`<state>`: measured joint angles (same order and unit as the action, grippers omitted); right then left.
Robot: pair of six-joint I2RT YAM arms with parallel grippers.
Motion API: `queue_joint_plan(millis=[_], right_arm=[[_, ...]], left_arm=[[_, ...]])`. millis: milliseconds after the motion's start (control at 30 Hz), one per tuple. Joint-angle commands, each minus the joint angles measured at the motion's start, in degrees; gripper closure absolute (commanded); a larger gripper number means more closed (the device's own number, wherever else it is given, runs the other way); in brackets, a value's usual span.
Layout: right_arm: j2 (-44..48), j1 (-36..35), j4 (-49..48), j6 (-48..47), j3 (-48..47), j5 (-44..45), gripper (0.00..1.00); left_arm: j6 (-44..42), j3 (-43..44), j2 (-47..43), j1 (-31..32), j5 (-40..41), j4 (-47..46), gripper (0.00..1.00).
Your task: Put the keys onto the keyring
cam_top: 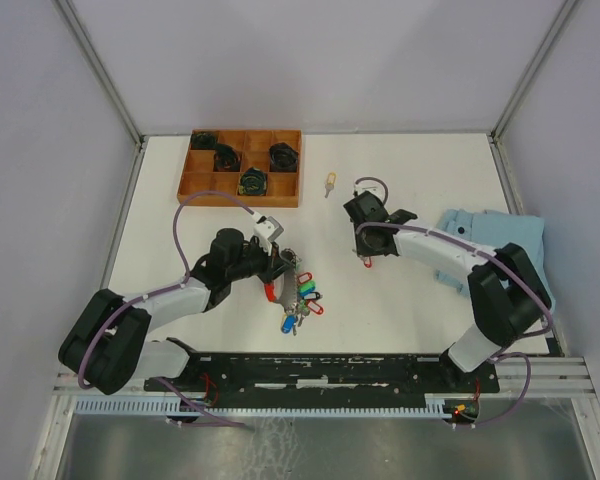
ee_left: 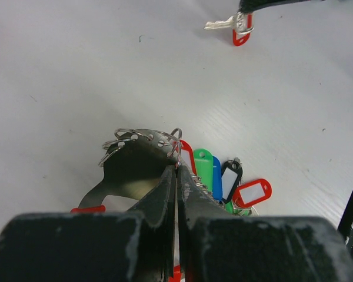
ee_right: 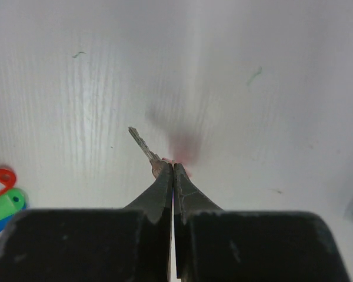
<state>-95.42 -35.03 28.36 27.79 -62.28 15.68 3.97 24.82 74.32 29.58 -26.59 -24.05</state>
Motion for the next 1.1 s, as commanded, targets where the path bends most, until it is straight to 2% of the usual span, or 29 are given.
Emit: queue_joint_plan(millis=[0,100,267,500,633,833,1067], right_arm=[[8.18,0.1,5.24,2.66,0.66,12.82,1.0],[10.44,0.6,8.9,3.18,-1.27,19.41,0.99],[10.19,0.61,9.52,10.69,1.92,27.58,0.99],[5.88,-1.61,4.21,21.41,7.27,22.14,0.99],[3.72,-3.21,2.19,25.95,8.42,18.79,0.96],[1.63,-3.21,-0.34,26.59,9.33,13.05,0.86],[6.71,-2.91,1.34,16.59,8.4,11.46,0.53]], left_arm=[[-1.77,2.24,-1.81,-0.14,-2.86,-1.11,0.97],[-1.76,2.04,-2.25,-0.06,-3.14,-1.15,0.97],[-1.69,2.23,-1.78,-0.04,-3.54,-1.17,0.97],[-1.6,2.44,-1.59,0.12,-4.12,-1.17,0.97],[-1.59,2.43,-1.78,0.21,-4.26,-1.04,0.97],[-1.55,2.76,-1.32,0.28,-4.41,-0.67,0.97],[-1.42,2.96,-0.94,0.21,-4.74,-0.64,0.97]])
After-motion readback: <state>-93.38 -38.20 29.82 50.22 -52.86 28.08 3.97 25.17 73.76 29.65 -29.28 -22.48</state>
